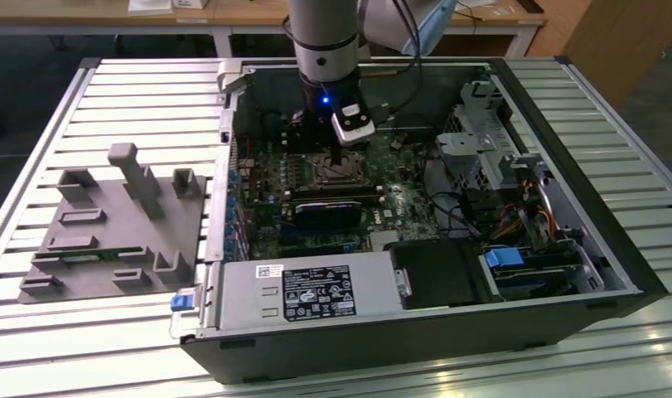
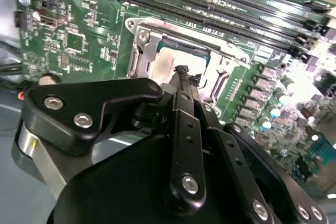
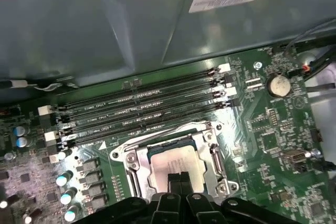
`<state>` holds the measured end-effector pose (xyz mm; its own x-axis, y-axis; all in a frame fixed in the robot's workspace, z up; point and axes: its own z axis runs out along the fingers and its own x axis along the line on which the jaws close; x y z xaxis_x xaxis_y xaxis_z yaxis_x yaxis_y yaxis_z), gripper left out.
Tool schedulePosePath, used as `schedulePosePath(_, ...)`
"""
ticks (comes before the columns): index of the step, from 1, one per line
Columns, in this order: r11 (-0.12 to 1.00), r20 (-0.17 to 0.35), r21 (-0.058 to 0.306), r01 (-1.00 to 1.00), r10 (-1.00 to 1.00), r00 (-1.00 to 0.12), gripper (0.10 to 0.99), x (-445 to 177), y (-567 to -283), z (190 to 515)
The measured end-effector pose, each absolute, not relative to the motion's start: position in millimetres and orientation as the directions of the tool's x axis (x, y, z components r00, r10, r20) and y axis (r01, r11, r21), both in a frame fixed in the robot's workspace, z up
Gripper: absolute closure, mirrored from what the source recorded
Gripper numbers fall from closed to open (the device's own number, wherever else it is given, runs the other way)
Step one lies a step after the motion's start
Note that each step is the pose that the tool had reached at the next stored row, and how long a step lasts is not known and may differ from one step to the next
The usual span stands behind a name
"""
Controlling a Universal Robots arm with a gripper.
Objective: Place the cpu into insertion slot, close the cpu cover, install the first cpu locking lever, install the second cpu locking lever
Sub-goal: 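Install the first cpu locking lever, then install the second cpu locking lever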
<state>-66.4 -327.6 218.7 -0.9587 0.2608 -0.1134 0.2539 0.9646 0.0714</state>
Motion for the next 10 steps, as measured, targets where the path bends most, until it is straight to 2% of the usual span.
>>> schedulePosePath(10, 0.965, -0.114, 0.070, 0.254, 0.261, -0.959, 0.980, -66.3, -327.6, 227.3)
